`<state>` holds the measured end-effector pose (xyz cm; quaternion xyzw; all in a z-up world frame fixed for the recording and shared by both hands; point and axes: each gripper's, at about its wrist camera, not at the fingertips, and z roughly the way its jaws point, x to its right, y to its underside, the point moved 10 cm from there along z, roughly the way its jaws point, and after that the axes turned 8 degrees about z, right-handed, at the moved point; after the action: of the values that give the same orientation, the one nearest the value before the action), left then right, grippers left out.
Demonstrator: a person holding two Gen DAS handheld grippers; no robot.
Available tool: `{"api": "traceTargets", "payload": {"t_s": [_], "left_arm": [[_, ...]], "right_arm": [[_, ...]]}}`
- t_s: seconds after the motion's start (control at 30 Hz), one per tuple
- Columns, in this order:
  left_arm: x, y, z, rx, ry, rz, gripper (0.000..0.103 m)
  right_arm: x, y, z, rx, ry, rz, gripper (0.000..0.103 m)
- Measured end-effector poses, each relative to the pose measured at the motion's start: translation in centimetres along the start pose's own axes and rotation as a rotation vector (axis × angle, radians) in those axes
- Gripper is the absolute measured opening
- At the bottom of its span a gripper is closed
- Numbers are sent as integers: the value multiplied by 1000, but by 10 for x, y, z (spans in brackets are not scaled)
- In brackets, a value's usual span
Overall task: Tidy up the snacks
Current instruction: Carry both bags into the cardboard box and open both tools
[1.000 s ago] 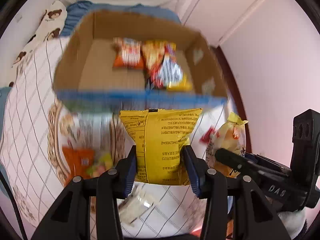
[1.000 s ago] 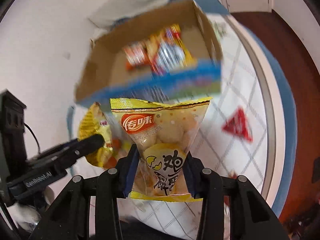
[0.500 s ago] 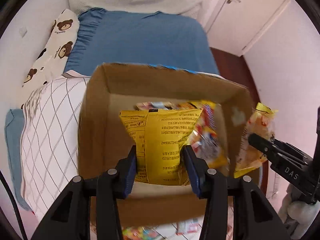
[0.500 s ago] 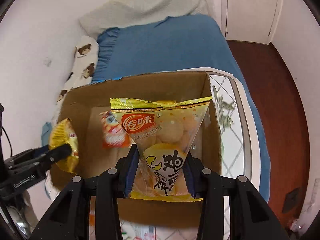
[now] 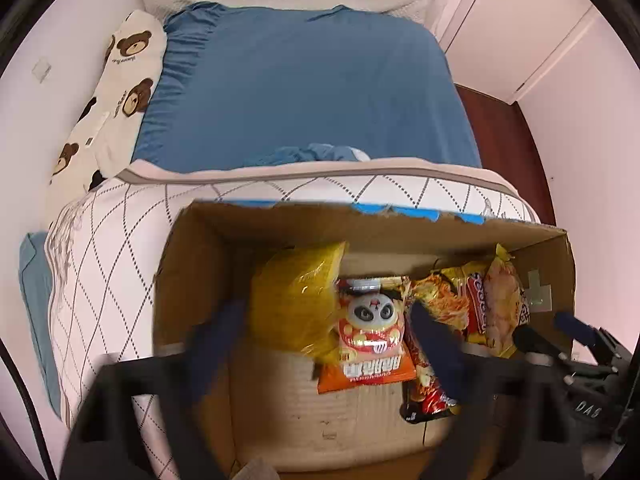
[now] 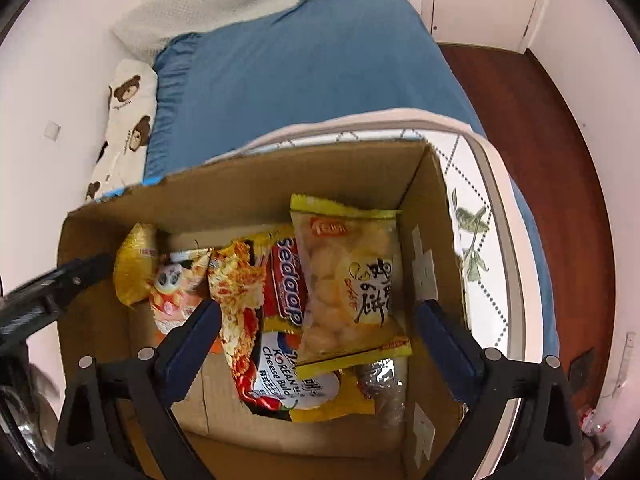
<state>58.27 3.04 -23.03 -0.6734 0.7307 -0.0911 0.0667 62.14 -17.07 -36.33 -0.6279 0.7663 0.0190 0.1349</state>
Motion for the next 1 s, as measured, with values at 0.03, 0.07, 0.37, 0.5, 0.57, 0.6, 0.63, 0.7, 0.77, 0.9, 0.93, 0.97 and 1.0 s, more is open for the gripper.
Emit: {"api": "traceTargets", "payload": {"t_s": [0.03,0.07,0.37,0.5,0.57,0.6,0.63,0.7,0.77,0.9,0.93,0.97,1.0], "left_arm": [[1,-1,0,5,4,0,99],[4,1,0,1,17,0,99],[17,29,-4,-4,7,25,99],[21,47,-14,18,-1,25,99],[23,55,-20,32,-15,31,99],[25,59,-25,48,-22,37,99],[26,61,-30,62,-26,38,99],[27,68,-42,94,-41,37,99],[29,73,-53,129,-44,34,99],[35,87,-79,188,-47,48,99],[38,90,-85,200,-46,50,99],[40,94,-91,213,-47,53,99],[42,98,-98,226,-43,58,99]], "right_arm": [[1,1,1,-5,4,0,100],[3,3,3,-7,3,8,100],[-2,25,-7,28,40,-27,100],[-3,43,-21,60,43,-47,100],[-5,52,-31,82,42,-59,100],[-5,57,-37,97,45,-63,100],[-6,62,-41,109,43,-66,100],[-8,70,-54,141,39,-73,100],[-9,78,-69,183,35,-81,100],[-9,90,-99,248,32,-99,100],[-8,93,-107,261,30,-104,100],[-9,97,-114,274,26,-107,100],[-10,100,-121,287,22,-110,100]]}}
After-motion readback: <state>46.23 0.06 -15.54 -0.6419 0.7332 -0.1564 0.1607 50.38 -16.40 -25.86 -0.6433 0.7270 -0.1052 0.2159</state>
